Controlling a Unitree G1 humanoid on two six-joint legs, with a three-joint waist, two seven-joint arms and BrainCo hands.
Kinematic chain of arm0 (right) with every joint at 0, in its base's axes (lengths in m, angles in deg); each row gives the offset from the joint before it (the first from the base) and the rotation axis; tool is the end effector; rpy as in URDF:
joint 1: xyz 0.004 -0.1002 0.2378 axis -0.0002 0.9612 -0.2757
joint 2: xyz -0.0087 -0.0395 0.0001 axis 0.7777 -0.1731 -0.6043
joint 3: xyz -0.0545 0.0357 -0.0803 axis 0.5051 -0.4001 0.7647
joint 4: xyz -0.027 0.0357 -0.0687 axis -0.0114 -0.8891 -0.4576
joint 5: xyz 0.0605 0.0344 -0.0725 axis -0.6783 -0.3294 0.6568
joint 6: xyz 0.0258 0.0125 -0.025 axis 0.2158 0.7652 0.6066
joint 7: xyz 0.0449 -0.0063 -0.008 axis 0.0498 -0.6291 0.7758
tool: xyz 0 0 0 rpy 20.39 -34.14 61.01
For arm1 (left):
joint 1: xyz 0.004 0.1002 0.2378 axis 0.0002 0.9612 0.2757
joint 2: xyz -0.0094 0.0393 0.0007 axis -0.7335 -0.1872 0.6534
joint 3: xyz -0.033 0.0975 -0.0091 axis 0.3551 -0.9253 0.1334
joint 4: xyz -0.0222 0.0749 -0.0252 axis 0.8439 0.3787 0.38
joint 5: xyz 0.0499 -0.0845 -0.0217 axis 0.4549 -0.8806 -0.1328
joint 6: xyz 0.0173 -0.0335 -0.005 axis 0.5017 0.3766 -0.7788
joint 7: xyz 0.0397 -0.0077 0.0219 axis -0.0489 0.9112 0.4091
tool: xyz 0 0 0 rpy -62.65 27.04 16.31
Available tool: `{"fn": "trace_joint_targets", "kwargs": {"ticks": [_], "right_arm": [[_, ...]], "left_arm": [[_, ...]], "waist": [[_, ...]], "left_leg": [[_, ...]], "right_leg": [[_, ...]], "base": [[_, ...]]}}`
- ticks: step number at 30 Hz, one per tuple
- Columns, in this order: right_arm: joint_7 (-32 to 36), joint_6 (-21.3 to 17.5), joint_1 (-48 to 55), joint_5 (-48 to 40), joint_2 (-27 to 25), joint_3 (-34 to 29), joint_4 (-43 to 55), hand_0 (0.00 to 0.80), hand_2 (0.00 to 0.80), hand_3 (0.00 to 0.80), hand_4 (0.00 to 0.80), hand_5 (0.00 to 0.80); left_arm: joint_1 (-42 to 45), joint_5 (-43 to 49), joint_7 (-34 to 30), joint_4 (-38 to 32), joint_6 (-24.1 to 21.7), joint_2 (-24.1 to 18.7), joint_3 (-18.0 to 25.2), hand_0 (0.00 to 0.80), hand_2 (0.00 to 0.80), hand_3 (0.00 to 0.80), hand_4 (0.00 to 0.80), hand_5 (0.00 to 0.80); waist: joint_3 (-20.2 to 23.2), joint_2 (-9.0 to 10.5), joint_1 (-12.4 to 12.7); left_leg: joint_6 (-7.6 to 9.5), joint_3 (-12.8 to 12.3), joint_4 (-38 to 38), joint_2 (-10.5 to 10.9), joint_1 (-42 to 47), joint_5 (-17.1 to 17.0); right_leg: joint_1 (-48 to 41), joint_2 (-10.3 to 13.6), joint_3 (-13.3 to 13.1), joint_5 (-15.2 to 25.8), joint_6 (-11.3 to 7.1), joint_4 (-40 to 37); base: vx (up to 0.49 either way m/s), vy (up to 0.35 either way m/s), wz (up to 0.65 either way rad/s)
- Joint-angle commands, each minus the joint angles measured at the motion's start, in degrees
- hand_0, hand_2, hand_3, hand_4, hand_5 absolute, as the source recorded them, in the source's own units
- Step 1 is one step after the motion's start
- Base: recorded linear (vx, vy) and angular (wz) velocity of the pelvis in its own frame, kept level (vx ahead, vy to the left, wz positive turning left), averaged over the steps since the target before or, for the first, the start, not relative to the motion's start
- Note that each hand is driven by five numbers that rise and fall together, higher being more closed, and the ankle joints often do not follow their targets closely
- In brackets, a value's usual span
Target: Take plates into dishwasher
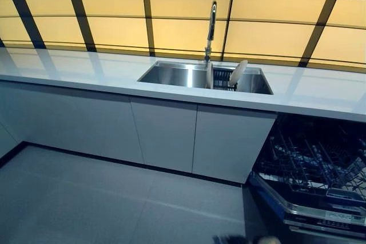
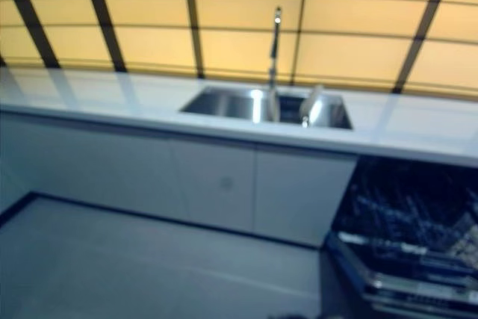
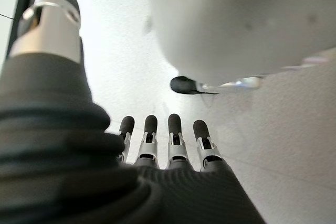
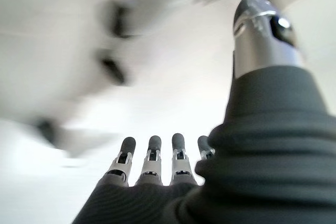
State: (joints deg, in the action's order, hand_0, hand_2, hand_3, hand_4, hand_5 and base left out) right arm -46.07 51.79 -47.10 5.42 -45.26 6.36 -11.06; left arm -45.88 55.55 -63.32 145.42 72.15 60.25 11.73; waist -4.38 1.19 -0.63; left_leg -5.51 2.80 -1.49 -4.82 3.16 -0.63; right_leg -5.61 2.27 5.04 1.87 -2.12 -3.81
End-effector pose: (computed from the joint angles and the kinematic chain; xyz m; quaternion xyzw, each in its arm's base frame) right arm 0.1917 -0.1789 -0.0349 -0.1149 0.3515 0.4190 0.8293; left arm 0.0775 0.2208 -0.1162 0.0275 0.6408 0.0533 0.7654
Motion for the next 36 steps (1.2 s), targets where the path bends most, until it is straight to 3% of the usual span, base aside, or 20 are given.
{"fn": "trace_joint_targets", "kwargs": {"ticks": [1, 3, 6, 7, 8, 11, 13, 15, 16, 18, 20, 22, 27, 32, 36], "right_arm": [[5.93, 2.27, -7.83, -9.88, -3.18, 1.90, 13.19, 0.000, 0.000, 0.000, 0.000, 0.000], [8.88, 1.97, -8.65, -11.40, -4.69, 1.05, 16.31, 0.000, 0.000, 0.000, 0.000, 0.000], [12.19, 3.63, -12.64, -14.64, -5.95, 0.66, 22.13, 0.000, 0.000, 0.000, 0.000, 0.000], [12.17, 3.49, -13.07, -15.28, -6.06, 0.81, 22.32, 0.000, 0.000, 0.000, 0.000, 0.000], [12.47, 4.19, -15.57, -18.19, -5.96, 0.38, 23.86, 0.000, 0.000, 0.000, 0.000, 0.000], [13.89, 6.75, -17.66, -22.62, -6.12, 0.10, 26.83, 0.000, 0.000, 0.000, 0.000, 0.000], [14.38, 6.17, -18.37, -23.19, -6.69, 0.11, 27.24, 0.000, 0.000, 0.000, 0.000, 0.000], [15.16, 5.04, -19.79, -24.12, -6.96, 0.60, 26.66, 0.000, 0.000, 0.000, 0.000, 0.000], [15.65, 4.53, -19.75, -24.10, -6.74, 0.53, 26.12, 0.000, 0.000, 0.000, 0.000, 0.000], [15.84, 4.38, -19.00, -25.31, -6.91, -0.48, 26.34, 0.000, 0.000, 0.000, 0.000, 0.000], [14.48, 4.29, -18.83, -26.16, -8.10, -1.24, 26.77, 0.000, 0.000, 0.000, 0.000, 0.000], [13.54, 3.63, -19.80, -26.23, -9.34, -2.83, 25.16, 0.000, 0.000, 0.000, 0.000, 0.000], [12.61, 5.53, -21.36, -27.22, -11.37, -4.93, 25.30, 0.000, 0.000, 0.000, 0.000, 0.000], [13.27, 5.30, -23.51, -28.94, -11.66, -6.78, 23.90, 0.000, 0.000, 0.000, 0.000, 0.000], [11.85, 3.84, -25.22, -30.99, -11.84, -8.49, 23.14, 0.000, 0.000, 0.000, 0.000, 0.000]], "left_arm": [[-1.65, -0.88, 1.09, 0.29, -0.22, -2.21, 2.34, 0.000, 0.000, 0.000, 0.000, 0.000], [-0.87, -0.93, 0.58, 0.70, -0.56, -2.21, 3.75, 0.000, 0.000, 0.000, 0.000, 0.000], [1.30, -2.08, 0.51, 2.25, -2.35, -1.80, 5.44, 0.000, 0.000, 0.000, 0.000, 0.000], [1.48, -2.28, 0.62, 2.33, -2.49, -1.74, 5.48, 0.000, 0.000, 0.000, 0.000, 0.000], [2.25, -2.91, 1.24, 2.76, -3.05, -1.77, 5.29, 0.000, 0.000, 0.000, 0.000, 0.000], [3.78, -4.80, 1.08, 3.43, -4.08, -1.87, 5.40, 0.000, 0.000, 0.000, 0.000, 0.000], [4.28, -6.55, 0.50, 3.75, -4.65, -1.76, 5.87, 0.000, 0.000, 0.000, 0.000, 0.000], [4.01, -7.64, -0.06, 4.81, -5.01, -2.14, 6.70, 0.000, 0.000, 0.000, 0.000, 0.000], [3.59, -6.84, 0.19, 5.69, -5.54, -2.48, 7.26, 0.000, 0.000, 0.000, 0.000, 0.000], [2.80, -5.65, 0.43, 6.03, -6.04, -3.45, 8.09, 0.000, 0.000, 0.000, 0.000, 0.000], [2.10, -3.91, 0.30, 5.55, -5.56, -4.22, 7.94, 0.000, 0.000, 0.000, 0.000, 0.000], [1.09, -2.02, 0.61, 5.57, -5.49, -4.93, 6.57, 0.000, 0.000, 0.000, 0.000, 0.000], [0.48, -0.52, -0.18, 5.42, -5.37, -5.43, 5.76, 0.000, 0.000, 0.000, 0.000, 0.000], [1.66, 1.76, -1.50, 6.79, -5.02, -5.46, 6.88, 0.000, 0.000, 0.000, 0.000, 0.000], [1.56, 1.75, -1.58, 7.41, -5.04, -5.47, 7.32, 0.000, 0.000, 0.000, 0.000, 0.000]], "waist": [[-4.22, 6.05, 2.06], [-4.62, 5.74, 2.35], [-4.54, 3.01, 5.05], [-4.69, 2.86, 5.39], [-4.35, 1.40, 7.15], [-3.73, 1.51, 9.83], [-3.17, 1.48, 10.17], [-2.33, 1.91, 10.32], [-1.80, 2.23, 10.15], [-0.68, 3.71, 10.19], [0.46, 4.66, 10.30], [1.48, 5.68, 10.58], [2.11, 6.31, 10.77], [3.06, 6.56, 11.19], [3.61, 6.69, 10.92]], "left_leg": [[4.48, -2.13, -24.28, 4.50, -13.05, -4.06], [4.20, -2.38, -27.47, 4.15, -15.87, -6.04], [2.04, -4.11, -14.87, 4.35, -18.14, -13.60], [1.80, -4.42, -13.16, 4.32, -17.89, -14.40], [0.68, -4.23, -4.55, 3.64, -19.74, -18.78], [-0.43, -1.52, 4.04, 5.24, -22.16, -21.43], [-0.15, -1.99, 3.69, 5.38, -22.47, -20.63], [1.12, -4.42, 2.30, 4.55, -21.89, -16.50], [1.96, -6.20, 0.05, 3.49, -21.50, -14.13], [3.19, -7.33, -5.16, 3.40, -21.67, -10.65], [3.63, -8.93, -6.15, 2.63, -21.06, -9.26], [3.44, -8.10, -6.38, 2.22, -20.71, -8.66], [2.86, -8.91, -9.53, 1.57, -23.93, -8.39], [2.98, -8.63, -10.81, 1.35, -22.91, -6.16], [3.45, -7.66, -12.12, 2.01, -21.78, -4.31]], "right_leg": [[0.47, -2.22, -2.88, -2.83, 4.15, 7.97], [0.01, -2.95, -3.67, -3.00, 4.62, 8.07], [-4.47, -6.95, -6.39, -4.03, 4.42, 6.06], [-5.17, -7.15, -6.74, -4.21, 4.41, 5.86], [-7.94, -9.08, -9.33, -5.36, 4.72, 5.32], [-11.73, -9.37, -13.99, -7.18, 4.89, 5.26], [-12.56, -8.84, -14.88, -8.60, 4.78, 5.86], [-12.85, -6.95, -15.06, -10.57, 3.75, 7.71], [-12.87, -5.61, -13.98, -11.50, 3.12, 8.79], [-14.17, -2.90, -11.70, -12.46, 1.22, 9.15], [-14.38, -1.30, -9.02, -12.21, -0.03, 8.72], [-14.00, 0.43, -6.19, -11.42, -1.00, 7.70], [-14.73, 1.27, -5.53, -11.40, -1.16, 5.85], [-15.02, 4.43, -3.09, -9.76, -3.65, 5.48], [-14.42, 6.27, -2.93, -8.38, -4.97, 6.87]], "base": [[0.018, -0.090, -0.10], [0.094, -0.041, -0.38], [0.293, 0.053, -0.55], [0.452, 0.086, -0.78], [0.411, 0.079, -0.73], [0.496, 0.135, -0.52], [0.283, 0.162, -0.01], [0.287, 0.202, -0.18], [0.239, 0.144, -0.07], [0.284, 0.096, -0.20], [0.253, 0.042, -0.22], [0.200, 0.016, -0.04], [0.132, 0.031, -0.22], [0.148, 0.075, -0.03], [0.160, 0.109, 0.03]]}}
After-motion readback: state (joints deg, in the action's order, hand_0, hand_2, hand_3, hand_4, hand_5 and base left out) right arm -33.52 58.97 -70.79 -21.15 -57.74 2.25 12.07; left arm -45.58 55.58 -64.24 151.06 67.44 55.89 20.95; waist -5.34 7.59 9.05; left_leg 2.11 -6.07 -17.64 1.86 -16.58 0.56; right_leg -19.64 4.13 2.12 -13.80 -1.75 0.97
